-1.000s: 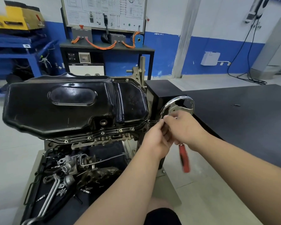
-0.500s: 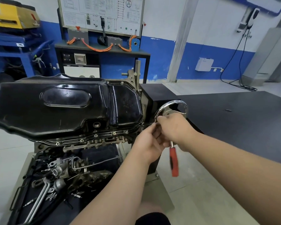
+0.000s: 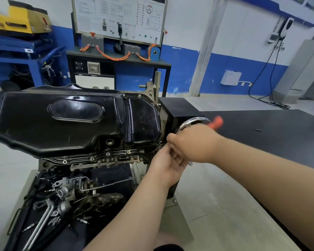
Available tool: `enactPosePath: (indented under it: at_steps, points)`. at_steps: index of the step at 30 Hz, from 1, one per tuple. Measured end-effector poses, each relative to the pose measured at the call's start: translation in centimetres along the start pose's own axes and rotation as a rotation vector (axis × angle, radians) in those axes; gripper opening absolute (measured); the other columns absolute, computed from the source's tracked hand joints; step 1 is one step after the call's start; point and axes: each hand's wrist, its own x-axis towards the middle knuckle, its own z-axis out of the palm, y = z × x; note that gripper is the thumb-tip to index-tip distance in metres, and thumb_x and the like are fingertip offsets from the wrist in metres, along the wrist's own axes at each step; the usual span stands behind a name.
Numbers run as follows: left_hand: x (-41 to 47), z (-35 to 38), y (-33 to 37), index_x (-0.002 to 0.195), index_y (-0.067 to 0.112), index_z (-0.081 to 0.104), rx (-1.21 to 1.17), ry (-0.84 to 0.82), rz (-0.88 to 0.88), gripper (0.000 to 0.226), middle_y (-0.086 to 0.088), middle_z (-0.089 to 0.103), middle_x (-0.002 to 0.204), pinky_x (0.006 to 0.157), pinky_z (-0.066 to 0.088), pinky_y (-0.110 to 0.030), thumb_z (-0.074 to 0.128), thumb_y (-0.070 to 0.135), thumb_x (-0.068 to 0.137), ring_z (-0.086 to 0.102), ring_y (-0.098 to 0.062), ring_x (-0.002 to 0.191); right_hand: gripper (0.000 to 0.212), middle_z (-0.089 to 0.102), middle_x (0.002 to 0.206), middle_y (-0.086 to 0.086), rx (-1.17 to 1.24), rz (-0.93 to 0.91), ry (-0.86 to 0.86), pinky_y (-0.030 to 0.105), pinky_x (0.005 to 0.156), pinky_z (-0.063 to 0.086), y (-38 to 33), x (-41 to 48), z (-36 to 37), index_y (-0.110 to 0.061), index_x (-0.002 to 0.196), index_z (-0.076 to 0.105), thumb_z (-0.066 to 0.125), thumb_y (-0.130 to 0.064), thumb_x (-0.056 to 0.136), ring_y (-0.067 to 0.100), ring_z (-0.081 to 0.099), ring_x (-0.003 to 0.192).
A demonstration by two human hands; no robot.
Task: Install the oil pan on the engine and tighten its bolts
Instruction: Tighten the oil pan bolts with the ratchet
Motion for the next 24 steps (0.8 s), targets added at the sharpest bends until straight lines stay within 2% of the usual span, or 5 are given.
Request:
enactPosePath:
  at_steps: [5,9,15,19,24]
  points:
    - [0.3,-0.2,-0.8,0.096,0.006,0.065,-0.032,-0.028,-0.044,0.030,-0.008,0.063,0.092,0.065,0.035,-0.025,0.040,0.022,0.101,0.053,-0.017,0.078,0.022,0.052,0.061,0.008,1.457,0.919,0.103,0.040,0.066,0.046,-2.5,0.0,2.0,-0.011,0.072,0.059,0.047,-0.018,0.089,0.024,0.048,0.056]
    - [0.3,0.2,-0.8,0.105,0.010,0.066,0.004,-0.007,-0.027,0.029,-0.009,0.071,0.099,0.066,0.053,-0.030,0.042,0.026,0.101,0.066,-0.021,0.087,0.028,0.066,0.082,0.015,0.932,0.723,0.026,0.039,0.068,0.054,-2.2,-0.1,1.8,-0.005,0.091,0.061,0.041,-0.024,0.095,0.031,0.062,0.071]
    - [0.3,0.6,-0.7,0.088,0.013,0.066,0.036,0.043,0.000,0.024,-0.001,0.074,0.080,0.089,0.048,-0.033,0.049,0.026,0.098,0.064,-0.017,0.089,0.015,0.057,0.076,0.003,-0.359,-0.246,-0.030,0.036,0.059,0.043,1.4,-0.6,0.2,-0.018,0.084,0.030,0.039,-0.022,0.095,0.028,0.056,0.072]
    - [0.3,-0.2,-0.3,0.097,0.015,0.068,0.024,-0.007,-0.010,0.026,-0.004,0.075,0.093,0.084,0.052,-0.036,0.045,0.029,0.100,0.066,-0.020,0.098,0.016,0.061,0.081,0.002,-0.005,0.072,0.020,0.037,0.064,0.051,-0.1,-0.1,0.7,-0.018,0.095,0.047,0.036,-0.030,0.097,0.025,0.059,0.071]
    - [-0.1,-0.2,0.0,0.100,0.009,0.063,0.022,-0.048,-0.034,0.031,-0.004,0.069,0.068,0.045,0.052,-0.030,0.037,0.026,0.103,0.066,-0.017,0.062,0.038,0.062,0.056,0.008,1.185,0.773,-0.008,0.040,0.061,0.055,-2.1,0.2,0.8,-0.003,0.073,0.061,0.046,-0.030,0.094,0.025,0.057,0.051]
